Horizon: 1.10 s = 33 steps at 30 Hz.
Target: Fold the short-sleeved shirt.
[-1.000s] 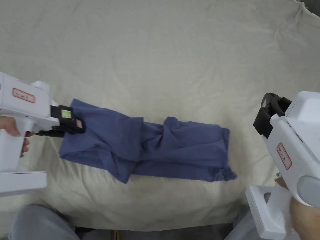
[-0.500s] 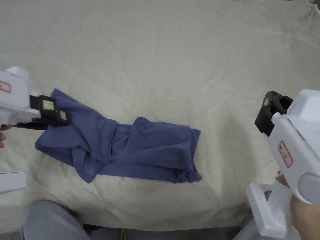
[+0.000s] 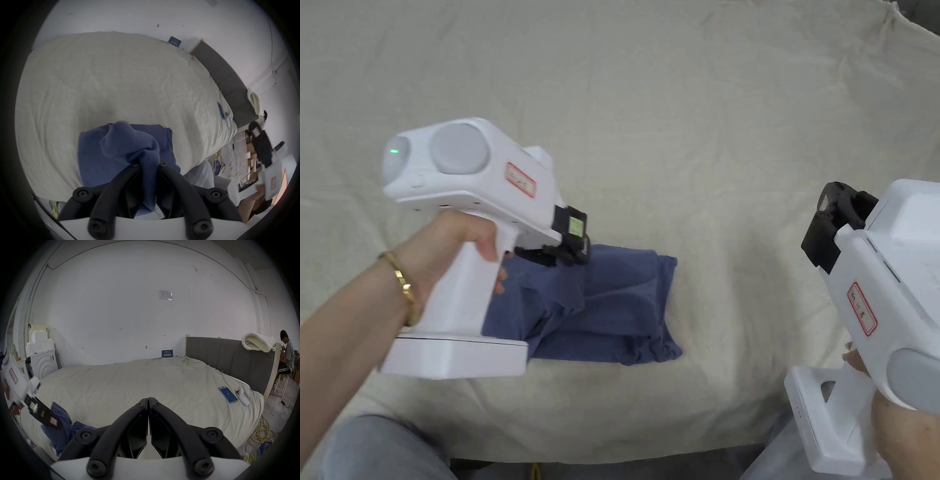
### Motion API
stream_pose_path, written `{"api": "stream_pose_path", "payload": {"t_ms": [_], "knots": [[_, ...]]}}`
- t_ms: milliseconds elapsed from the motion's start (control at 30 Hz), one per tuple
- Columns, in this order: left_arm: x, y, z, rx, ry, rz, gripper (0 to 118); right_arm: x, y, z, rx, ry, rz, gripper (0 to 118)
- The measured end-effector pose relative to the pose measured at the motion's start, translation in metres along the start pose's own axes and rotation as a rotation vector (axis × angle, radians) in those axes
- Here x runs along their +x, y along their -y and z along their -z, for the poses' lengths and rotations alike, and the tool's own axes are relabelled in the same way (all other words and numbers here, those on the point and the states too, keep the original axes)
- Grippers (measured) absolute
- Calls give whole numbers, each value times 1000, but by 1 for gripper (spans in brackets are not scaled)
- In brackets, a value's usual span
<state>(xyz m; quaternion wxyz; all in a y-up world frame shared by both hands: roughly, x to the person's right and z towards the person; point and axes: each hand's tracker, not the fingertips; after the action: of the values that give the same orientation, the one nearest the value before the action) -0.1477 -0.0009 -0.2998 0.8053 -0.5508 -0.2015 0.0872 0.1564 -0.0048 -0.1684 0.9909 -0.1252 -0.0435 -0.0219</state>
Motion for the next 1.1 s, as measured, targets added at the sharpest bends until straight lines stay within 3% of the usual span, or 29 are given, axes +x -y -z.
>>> {"api": "stream_pose_path", "payload": {"t_ms": [300, 367, 500, 633, 767, 867, 933, 1000, 1033, 1100], "knots": [[50, -5, 87, -127, -83, 138, 13, 23, 5, -6, -13, 57, 20, 0], [51, -5, 96, -134, -84, 132, 25, 25, 6, -7, -16, 66, 23, 0], [45, -8, 81, -122, 68, 59, 104, 27, 6, -7, -20, 74, 25, 0], [39, -13, 34, 40, 145, 56, 108, 22, 6, -5, -22, 68, 16, 0], [21, -11, -10, 239, 128, -6, 108, 14, 4, -4, -16, 53, 11, 0], [11, 0, -24, 410, -23, 11, 101, 7, 3, -3, -14, 34, 5, 0], [10, 10, -25, 481, -140, 76, 62, 3, 2, -3, -11, 27, -3, 0], [13, 24, -15, 538, -225, 132, 8, 0, 0, -3, -9, 18, -7, 0], [13, 31, -12, 580, -224, 130, 0, -2, 0, -2, -9, 16, -9, 0], [14, 42, -5, 646, -193, 86, 0, -3, -1, -2, -8, 12, -11, 0]]}}
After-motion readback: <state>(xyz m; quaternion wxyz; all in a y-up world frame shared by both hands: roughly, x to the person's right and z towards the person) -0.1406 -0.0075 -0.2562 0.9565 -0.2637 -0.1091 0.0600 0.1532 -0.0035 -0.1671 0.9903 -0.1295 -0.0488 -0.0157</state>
